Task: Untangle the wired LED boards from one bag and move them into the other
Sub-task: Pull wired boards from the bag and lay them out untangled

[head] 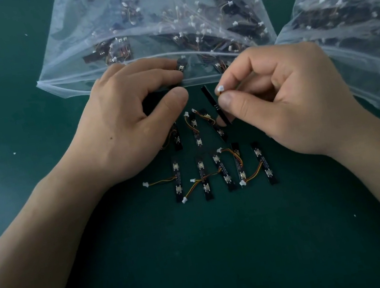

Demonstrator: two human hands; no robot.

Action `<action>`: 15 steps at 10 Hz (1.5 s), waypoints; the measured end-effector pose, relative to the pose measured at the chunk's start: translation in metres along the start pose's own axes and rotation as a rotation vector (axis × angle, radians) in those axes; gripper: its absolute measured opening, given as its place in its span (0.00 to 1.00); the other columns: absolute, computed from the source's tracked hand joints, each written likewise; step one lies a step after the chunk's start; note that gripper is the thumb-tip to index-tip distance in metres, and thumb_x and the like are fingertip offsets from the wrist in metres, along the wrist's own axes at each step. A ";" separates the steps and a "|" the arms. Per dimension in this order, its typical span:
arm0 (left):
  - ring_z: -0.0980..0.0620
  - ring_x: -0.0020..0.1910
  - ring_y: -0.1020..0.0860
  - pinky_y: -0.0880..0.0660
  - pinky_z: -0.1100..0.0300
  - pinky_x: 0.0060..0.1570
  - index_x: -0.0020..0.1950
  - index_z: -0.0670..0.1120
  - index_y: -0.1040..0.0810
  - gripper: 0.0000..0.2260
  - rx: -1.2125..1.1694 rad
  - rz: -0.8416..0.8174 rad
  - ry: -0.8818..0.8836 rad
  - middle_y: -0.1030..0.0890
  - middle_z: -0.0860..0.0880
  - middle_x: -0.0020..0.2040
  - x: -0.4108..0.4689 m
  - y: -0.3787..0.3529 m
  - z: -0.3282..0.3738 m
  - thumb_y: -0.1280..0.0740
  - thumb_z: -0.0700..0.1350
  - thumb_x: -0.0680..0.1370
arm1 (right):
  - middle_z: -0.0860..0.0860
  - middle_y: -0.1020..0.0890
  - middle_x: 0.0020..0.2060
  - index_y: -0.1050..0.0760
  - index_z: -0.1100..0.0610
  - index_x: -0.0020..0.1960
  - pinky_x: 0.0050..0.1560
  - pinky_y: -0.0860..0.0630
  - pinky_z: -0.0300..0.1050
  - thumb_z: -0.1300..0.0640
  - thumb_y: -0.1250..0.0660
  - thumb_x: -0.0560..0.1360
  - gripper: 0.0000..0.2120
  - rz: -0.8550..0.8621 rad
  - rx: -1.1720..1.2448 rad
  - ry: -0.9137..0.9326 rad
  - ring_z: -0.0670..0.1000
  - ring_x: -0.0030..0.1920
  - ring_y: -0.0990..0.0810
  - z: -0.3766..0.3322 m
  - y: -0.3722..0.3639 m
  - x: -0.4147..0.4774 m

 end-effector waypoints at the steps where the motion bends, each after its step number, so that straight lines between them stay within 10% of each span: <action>1: 0.54 0.70 0.27 0.35 0.59 0.73 0.68 0.53 0.17 0.19 0.003 0.000 -0.001 0.22 0.60 0.71 0.000 0.000 0.000 0.38 0.56 0.82 | 0.49 0.15 0.31 0.19 0.50 0.49 0.32 0.24 0.53 0.54 0.28 0.79 0.01 -0.056 0.010 0.029 0.57 0.28 0.20 0.000 0.001 -0.001; 6: 0.54 0.70 0.27 0.35 0.60 0.73 0.68 0.53 0.18 0.18 0.004 -0.002 -0.006 0.22 0.60 0.71 0.000 0.000 -0.001 0.38 0.56 0.82 | 0.47 0.21 0.31 0.22 0.56 0.43 0.33 0.31 0.32 0.63 0.28 0.76 0.05 0.028 0.050 0.051 0.47 0.31 0.24 0.001 0.002 0.001; 8: 0.55 0.71 0.27 0.36 0.62 0.73 0.68 0.52 0.17 0.19 0.009 0.001 -0.004 0.22 0.59 0.71 0.000 0.000 0.000 0.38 0.56 0.82 | 0.44 0.24 0.26 0.22 0.47 0.40 0.31 0.35 0.34 0.53 0.30 0.72 0.03 -0.105 -0.263 0.022 0.49 0.29 0.24 -0.003 -0.001 0.001; 15: 0.54 0.71 0.28 0.36 0.57 0.75 0.69 0.54 0.18 0.19 0.026 -0.011 -0.009 0.23 0.60 0.71 0.000 0.000 0.000 0.38 0.57 0.81 | 0.47 0.17 0.34 0.17 0.53 0.49 0.32 0.27 0.40 0.60 0.31 0.78 0.05 -0.093 -0.045 0.063 0.52 0.33 0.20 0.003 0.005 0.002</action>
Point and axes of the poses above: each hand's wrist, its own x-axis towards the middle knuckle, its own y-axis out of the back of the hand, z = x × y, the point moved 1 cm from there along x, towards the middle knuckle
